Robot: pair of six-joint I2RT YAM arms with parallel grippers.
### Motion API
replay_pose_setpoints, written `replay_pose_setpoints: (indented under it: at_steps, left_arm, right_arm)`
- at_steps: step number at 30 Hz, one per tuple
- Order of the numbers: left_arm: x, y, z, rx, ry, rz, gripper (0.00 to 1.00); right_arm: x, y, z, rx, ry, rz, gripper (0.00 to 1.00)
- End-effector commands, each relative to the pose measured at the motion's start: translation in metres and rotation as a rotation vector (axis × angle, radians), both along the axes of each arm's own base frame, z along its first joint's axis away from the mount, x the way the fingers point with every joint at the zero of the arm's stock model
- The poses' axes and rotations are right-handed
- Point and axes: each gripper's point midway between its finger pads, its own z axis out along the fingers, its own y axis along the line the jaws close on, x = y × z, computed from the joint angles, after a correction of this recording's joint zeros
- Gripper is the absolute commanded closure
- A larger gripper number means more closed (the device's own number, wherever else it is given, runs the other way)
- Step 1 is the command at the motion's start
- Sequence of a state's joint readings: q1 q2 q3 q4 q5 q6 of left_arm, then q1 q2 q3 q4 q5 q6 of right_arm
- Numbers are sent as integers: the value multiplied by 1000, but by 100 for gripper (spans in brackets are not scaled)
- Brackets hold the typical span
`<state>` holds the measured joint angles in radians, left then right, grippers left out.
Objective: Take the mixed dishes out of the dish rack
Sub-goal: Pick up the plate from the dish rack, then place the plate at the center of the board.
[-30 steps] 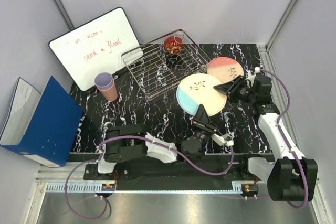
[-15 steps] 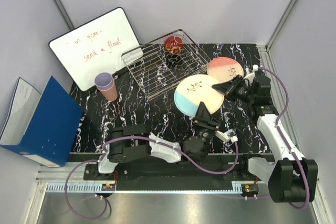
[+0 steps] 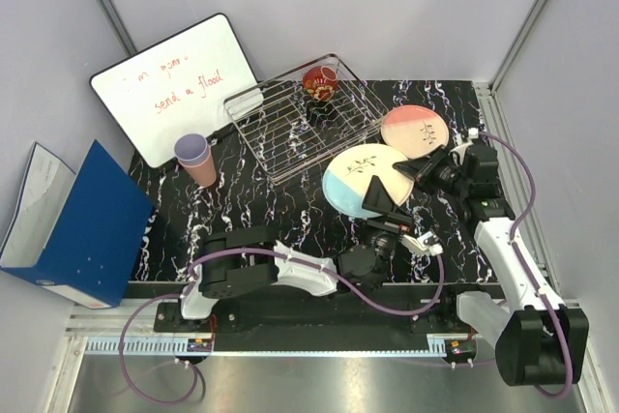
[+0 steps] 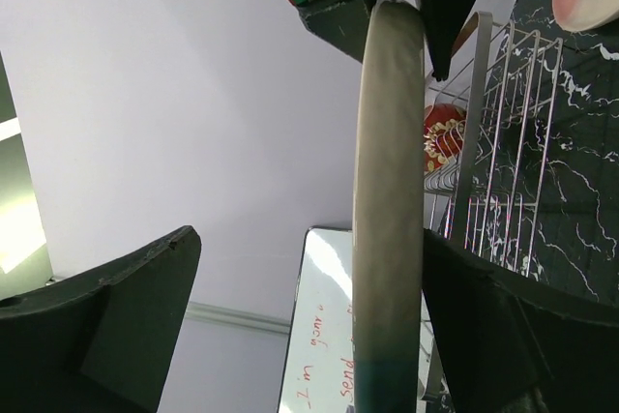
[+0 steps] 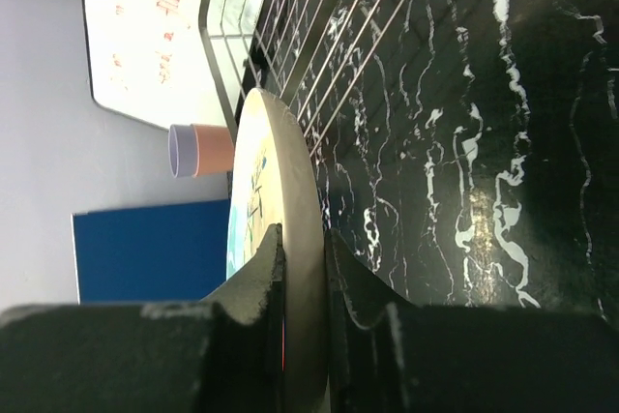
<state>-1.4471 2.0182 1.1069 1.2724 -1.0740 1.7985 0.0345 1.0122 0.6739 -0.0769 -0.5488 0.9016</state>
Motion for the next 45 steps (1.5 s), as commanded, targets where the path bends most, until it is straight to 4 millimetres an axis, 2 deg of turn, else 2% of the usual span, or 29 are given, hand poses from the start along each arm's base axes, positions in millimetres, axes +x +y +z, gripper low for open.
replay_pose_setpoints:
  at_steps: [1,5,7,8,13,15,19,23,30,40,45]
  left_arm:
    - [13,64,72,-488,-34,123,1]
    - [14,104,88,-574,3,191,1]
    - [13,119,84,-595,31,220,1]
    - [11,128,88,-619,39,229,1]
    - [6,157,78,-698,100,280,1]
    - [3,169,74,-781,141,315,1]
    - [-1,180,62,-809,195,386,1]
    - [-7,189,55,-837,226,414,1]
    - [-14,194,51,-859,264,439,1]
    - [-23,174,52,-822,286,413,1]
    - [-23,169,50,-800,287,415,1]
  right_arm:
    - [14,-34,42,-15,-106,-168,100]
    - [26,-86,41,-23,-75,-365,100]
    - [29,-106,40,-41,-66,-455,100]
    - [30,-116,37,-52,-51,-499,100]
    - [28,-155,16,-102,26,-698,100]
    - [23,-168,9,-109,56,-777,100]
    - [22,-194,0,-137,91,-895,100]
    - [21,-209,-5,-193,137,-959,100]
    - [6,-240,-22,-349,230,-1054,100]
    - [7,-266,-64,-434,382,-1098,100]
    - [5,-268,-88,-482,471,-1059,100]
